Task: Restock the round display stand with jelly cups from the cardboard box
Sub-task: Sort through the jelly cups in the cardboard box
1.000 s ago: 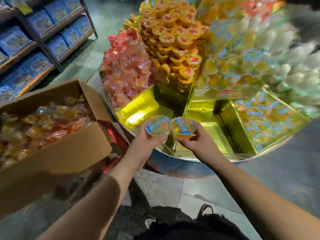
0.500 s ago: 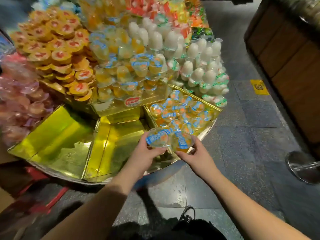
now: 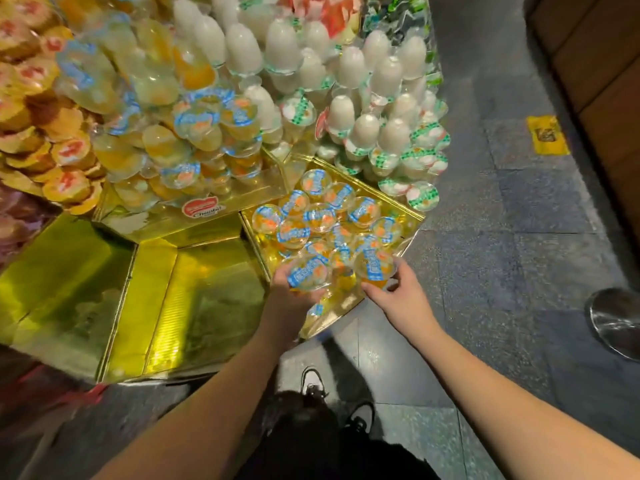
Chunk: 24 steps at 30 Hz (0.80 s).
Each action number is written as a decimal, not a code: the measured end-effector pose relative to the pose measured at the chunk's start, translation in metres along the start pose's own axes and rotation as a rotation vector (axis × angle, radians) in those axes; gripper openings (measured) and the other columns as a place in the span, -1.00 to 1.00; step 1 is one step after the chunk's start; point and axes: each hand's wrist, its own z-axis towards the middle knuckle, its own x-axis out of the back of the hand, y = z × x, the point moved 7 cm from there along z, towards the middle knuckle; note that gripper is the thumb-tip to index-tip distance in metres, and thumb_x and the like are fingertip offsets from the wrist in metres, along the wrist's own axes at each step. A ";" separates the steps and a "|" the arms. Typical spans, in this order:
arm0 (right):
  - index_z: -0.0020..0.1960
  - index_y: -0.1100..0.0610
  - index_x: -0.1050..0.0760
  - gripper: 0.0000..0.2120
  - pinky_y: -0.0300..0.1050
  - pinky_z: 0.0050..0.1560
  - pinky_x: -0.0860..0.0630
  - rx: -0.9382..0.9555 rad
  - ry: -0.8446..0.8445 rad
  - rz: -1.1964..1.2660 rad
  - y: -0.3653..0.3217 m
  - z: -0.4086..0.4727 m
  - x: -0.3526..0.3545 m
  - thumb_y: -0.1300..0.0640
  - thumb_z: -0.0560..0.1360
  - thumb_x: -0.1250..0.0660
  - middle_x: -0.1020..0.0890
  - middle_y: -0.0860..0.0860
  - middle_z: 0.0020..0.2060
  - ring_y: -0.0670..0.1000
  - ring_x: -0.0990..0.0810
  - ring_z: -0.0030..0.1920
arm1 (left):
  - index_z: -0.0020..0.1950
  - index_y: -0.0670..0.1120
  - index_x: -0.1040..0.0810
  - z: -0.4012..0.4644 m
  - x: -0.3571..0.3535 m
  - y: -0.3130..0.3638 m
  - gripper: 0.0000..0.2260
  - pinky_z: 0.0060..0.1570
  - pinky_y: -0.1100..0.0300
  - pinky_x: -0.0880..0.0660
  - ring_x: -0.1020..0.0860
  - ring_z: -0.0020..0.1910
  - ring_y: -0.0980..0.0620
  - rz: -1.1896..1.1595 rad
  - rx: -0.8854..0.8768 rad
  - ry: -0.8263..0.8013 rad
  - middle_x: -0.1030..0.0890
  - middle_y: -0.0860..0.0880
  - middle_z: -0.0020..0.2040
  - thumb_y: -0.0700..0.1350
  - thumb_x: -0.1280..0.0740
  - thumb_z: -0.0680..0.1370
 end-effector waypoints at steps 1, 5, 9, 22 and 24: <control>0.27 -0.03 -0.41 -0.50 -0.54 -0.12 -0.38 -0.006 0.020 -0.001 0.004 0.010 -0.001 0.18 0.43 -0.53 -0.57 -0.02 0.12 -0.09 -0.56 0.02 | 0.32 0.01 -0.49 0.011 -0.004 -0.008 -0.42 0.12 0.12 -0.59 -0.61 0.17 0.07 0.009 -0.005 0.003 -0.60 -0.07 0.20 0.04 -0.60 0.36; 0.32 0.08 -0.46 -0.49 -0.34 0.11 -0.47 -0.052 0.062 -0.009 0.020 0.051 -0.013 0.14 0.42 -0.54 -0.55 0.01 0.18 -0.06 -0.55 0.11 | 0.32 -0.02 -0.44 0.036 -0.017 -0.014 -0.44 0.07 0.28 -0.53 -0.55 0.17 0.02 0.044 0.048 0.077 -0.50 -0.03 0.23 0.02 -0.55 0.40; 0.31 0.04 -0.46 -0.49 -0.28 0.12 -0.38 -0.058 0.083 -0.026 0.023 0.082 -0.029 0.15 0.42 -0.54 -0.49 -0.07 0.12 -0.11 -0.50 0.12 | 0.24 0.01 -0.47 0.061 -0.029 -0.020 -0.54 0.10 0.11 -0.53 -0.55 0.15 0.00 0.025 0.073 0.153 -0.51 -0.01 0.20 -0.10 -0.54 0.40; 0.40 0.10 -0.41 -0.39 -0.62 -0.01 -0.30 -0.068 0.177 -0.065 0.039 0.119 -0.064 0.19 0.41 -0.53 -0.49 -0.03 0.20 -0.12 -0.47 0.19 | 0.36 0.15 -0.44 0.083 -0.048 -0.044 -0.47 0.15 -0.06 -0.55 -0.52 0.25 0.06 -0.005 0.132 0.257 -0.51 0.10 0.29 0.05 -0.48 0.42; 0.39 0.11 -0.42 -0.40 -0.44 0.13 -0.39 -0.065 0.179 -0.081 0.041 0.121 -0.067 0.19 0.39 -0.53 -0.51 -0.03 0.20 -0.02 -0.51 0.25 | 0.36 0.12 -0.45 0.085 -0.050 -0.044 -0.49 0.16 0.01 -0.54 -0.53 0.23 0.08 -0.030 0.136 0.267 -0.51 0.10 0.28 0.00 -0.49 0.44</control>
